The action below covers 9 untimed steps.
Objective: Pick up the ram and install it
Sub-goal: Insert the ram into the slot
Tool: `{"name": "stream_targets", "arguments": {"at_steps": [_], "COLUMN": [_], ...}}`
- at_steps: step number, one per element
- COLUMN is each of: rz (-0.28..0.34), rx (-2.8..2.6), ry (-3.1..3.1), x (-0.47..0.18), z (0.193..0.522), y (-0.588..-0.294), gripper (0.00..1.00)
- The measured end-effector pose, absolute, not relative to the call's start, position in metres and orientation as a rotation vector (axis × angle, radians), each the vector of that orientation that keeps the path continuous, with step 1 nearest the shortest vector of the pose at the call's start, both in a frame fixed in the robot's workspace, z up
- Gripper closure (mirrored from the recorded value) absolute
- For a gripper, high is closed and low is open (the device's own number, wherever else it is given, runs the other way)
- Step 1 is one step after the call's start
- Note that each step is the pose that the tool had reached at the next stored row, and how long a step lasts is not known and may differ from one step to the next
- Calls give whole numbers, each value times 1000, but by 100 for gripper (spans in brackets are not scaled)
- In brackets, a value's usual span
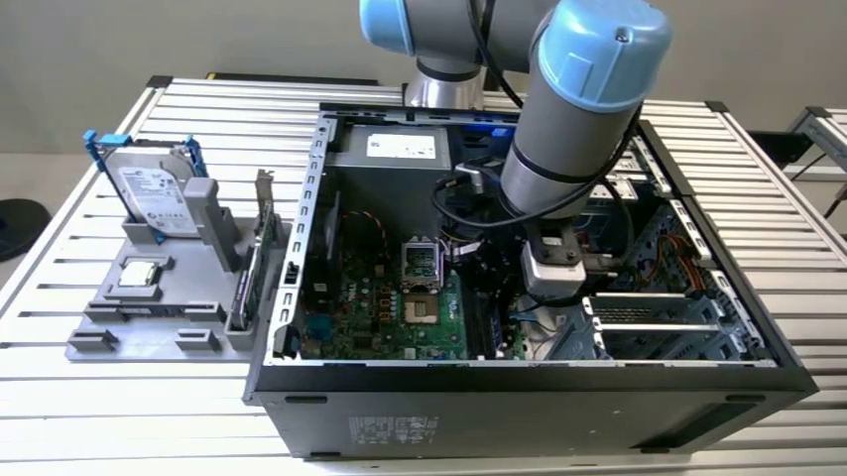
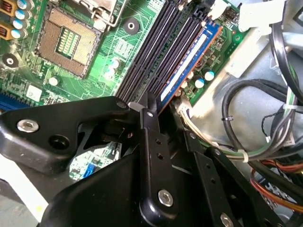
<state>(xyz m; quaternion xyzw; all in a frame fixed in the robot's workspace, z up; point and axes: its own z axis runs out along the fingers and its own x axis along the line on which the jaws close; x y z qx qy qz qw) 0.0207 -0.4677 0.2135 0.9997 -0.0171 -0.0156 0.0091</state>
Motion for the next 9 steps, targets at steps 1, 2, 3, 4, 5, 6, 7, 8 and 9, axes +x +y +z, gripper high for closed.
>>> {"name": "stream_targets", "arguments": {"at_steps": [1,2,3,4,5,6,7,8,9], "rz": [-49,-49,-49,-49,-49,-49,-49,-49,-49], "rx": [3123,3123,3122,3123,3122,3123,3122,3122,3121], "ry": [-53,-53,-53,-54,-53,-53,-53,-53,-53], "x": [21,21,20,20,20,20,20,20,20], "z": [218,222,225,228,231,235,239,244,247], "y": [-468,-468,-468,-468,-468,-468,-468,-468,-468], "gripper": [0,0,0,0,0,0,0,0,0]}}
